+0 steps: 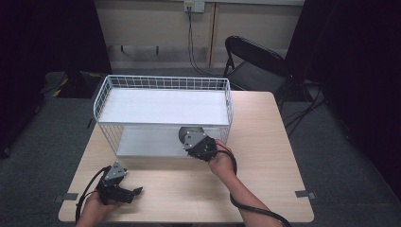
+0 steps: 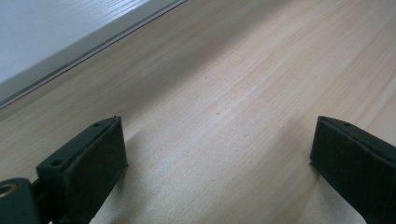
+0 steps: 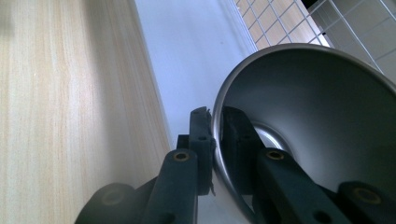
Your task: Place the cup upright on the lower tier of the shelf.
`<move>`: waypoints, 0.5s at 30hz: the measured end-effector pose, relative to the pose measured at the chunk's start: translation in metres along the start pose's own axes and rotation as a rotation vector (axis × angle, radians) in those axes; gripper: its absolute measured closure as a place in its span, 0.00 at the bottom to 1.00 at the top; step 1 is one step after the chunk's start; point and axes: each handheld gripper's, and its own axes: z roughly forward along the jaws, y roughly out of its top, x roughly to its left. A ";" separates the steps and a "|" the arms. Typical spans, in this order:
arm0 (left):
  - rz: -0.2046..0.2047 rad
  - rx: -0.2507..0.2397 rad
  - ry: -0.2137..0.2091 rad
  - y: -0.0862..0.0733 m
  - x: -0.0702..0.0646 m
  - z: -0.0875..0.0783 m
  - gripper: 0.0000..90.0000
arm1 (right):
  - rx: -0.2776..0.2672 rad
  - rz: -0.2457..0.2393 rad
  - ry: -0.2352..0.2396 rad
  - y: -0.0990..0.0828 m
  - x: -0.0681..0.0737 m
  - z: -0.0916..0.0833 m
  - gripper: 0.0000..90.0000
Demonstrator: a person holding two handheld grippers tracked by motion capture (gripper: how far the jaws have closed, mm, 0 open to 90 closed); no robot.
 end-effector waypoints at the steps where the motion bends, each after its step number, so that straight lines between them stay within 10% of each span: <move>1: 0.000 0.000 0.000 0.000 0.000 0.000 0.03 | -0.001 0.000 -0.001 0.000 0.000 0.000 0.91; 15: 0.000 0.000 0.000 0.000 0.000 0.000 0.03 | -0.005 0.008 -0.004 -0.003 0.001 0.003 0.91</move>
